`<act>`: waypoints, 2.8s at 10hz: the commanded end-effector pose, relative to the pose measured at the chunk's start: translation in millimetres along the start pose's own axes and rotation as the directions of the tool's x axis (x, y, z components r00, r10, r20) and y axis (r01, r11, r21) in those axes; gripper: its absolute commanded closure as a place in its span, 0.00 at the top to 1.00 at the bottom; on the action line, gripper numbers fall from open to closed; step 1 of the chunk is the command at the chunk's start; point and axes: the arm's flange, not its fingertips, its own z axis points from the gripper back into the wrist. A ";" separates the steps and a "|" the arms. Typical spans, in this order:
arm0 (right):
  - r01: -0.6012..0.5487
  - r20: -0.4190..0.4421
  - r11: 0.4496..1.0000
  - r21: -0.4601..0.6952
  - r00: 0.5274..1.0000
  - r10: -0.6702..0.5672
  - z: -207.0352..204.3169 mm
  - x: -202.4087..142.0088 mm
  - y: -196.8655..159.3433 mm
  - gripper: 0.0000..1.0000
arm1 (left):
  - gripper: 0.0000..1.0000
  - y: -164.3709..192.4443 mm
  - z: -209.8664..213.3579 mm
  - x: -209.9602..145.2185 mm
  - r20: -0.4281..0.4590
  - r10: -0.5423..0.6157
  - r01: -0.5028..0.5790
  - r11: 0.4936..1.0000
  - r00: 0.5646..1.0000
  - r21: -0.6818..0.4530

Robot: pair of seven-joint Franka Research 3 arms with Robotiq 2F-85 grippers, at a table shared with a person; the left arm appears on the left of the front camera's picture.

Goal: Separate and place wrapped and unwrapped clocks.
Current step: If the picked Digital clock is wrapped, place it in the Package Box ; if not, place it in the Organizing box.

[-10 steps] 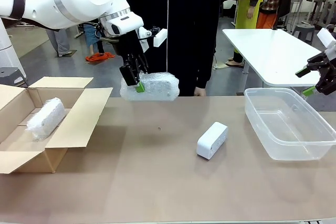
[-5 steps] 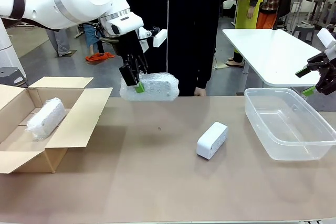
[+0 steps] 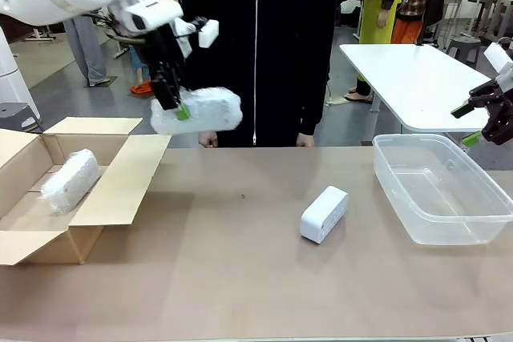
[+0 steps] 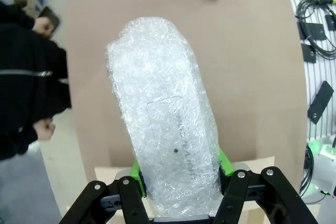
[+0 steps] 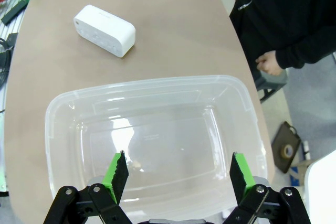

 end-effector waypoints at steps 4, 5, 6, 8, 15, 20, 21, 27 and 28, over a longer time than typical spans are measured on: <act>0.000 0.000 1.000 0.002 1.000 0.000 -1.8 0.0 0.1 1.00 | 0.56 -31.2 34.9 -95.2 0.195 0.375 -0.420 0.854 0.906 0.307; 0.000 0.000 1.000 0.002 1.000 0.000 -1.8 0.0 0.1 1.00 | 0.56 -33.3 37.9 -111.2 0.233 0.460 -0.515 0.776 0.857 0.364; 0.000 0.000 1.000 0.002 1.000 0.000 -1.8 0.0 0.1 1.00 | 0.56 -36.0 39.0 -127.1 0.239 0.529 -0.579 0.711 0.815 0.399; 0.000 0.000 1.000 0.002 1.000 0.000 -1.8 0.0 0.1 1.00 | 0.56 -45.3 36.5 -148.9 0.251 0.610 -0.652 0.631 0.752 0.421; 0.000 0.000 1.000 0.002 1.000 0.000 -1.8 0.0 0.1 1.00 | 0.56 -68.1 -16.2 -227.6 0.429 0.686 -0.809 0.513 0.587 0.287; 0.000 0.000 1.000 0.002 1.000 0.000 -1.8 0.0 0.1 1.00 | 0.56 -66.5 -50.8 -250.9 0.412 0.743 -0.849 0.481 0.528 0.221; 0.000 0.000 1.000 0.002 1.000 0.000 -1.8 0.0 0.1 1.00 | 0.56 -65.3 -57.3 -256.1 0.389 0.762 -0.856 0.464 0.517 0.228; 0.000 0.000 1.000 0.002 1.000 0.000 -1.8 0.0 0.1 1.00 | 0.56 -62.7 -81.8 -285.5 0.336 0.841 -0.902 0.363 0.425 0.233; 0.000 0.000 1.000 0.002 1.000 0.000 -1.8 0.0 0.1 1.00 | 0.56 -62.1 -81.2 -285.0 0.336 0.841 -0.903 0.363 0.424 0.231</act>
